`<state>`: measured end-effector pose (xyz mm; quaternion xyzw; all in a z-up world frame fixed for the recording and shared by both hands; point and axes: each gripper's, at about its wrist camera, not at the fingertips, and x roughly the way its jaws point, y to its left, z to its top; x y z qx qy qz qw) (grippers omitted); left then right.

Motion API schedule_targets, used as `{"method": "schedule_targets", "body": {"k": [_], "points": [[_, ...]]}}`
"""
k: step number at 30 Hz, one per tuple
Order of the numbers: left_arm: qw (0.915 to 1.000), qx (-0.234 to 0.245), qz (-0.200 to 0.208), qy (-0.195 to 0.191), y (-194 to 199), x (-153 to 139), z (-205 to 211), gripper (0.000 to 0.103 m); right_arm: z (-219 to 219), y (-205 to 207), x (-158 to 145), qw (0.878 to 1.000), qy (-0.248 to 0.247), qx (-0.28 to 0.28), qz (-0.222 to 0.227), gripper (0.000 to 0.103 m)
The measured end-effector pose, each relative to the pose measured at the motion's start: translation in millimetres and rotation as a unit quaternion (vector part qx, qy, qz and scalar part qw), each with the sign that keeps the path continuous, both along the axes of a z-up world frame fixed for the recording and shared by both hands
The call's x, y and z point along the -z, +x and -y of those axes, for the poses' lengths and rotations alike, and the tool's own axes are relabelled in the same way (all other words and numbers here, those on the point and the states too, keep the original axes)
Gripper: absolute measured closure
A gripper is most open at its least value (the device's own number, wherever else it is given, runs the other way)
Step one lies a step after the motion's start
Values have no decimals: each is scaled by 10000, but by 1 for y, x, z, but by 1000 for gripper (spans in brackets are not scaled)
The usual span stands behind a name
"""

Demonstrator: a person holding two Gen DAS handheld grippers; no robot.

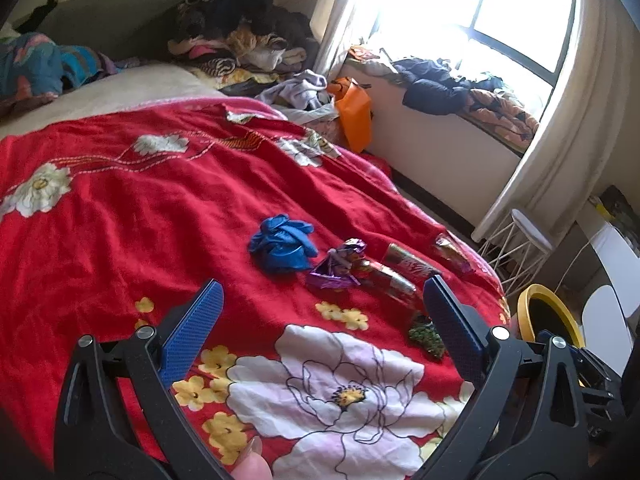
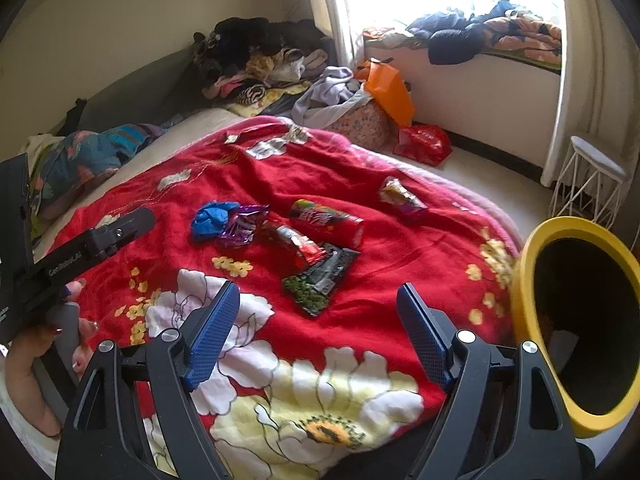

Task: Collect trash
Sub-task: 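Move both open tools back over the bed toward the candy wrappers, then grasp the purple candy wrapper with left tool while right tool grasps dark seaweed snack bag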

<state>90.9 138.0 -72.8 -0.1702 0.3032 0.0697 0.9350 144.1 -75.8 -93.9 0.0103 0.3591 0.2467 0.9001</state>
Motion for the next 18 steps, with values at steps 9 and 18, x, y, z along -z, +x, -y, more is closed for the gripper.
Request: {"method": "schedule_targets", "body": {"k": [9,18], "points": [[9993,88,-296,-210,11,19,-7,29,-9,28,24,9993,-31,50,-367,25],[9947,322,-709,-673,43,43,-5,39,-13,59,52,9955,97,207,-918,35]]}}
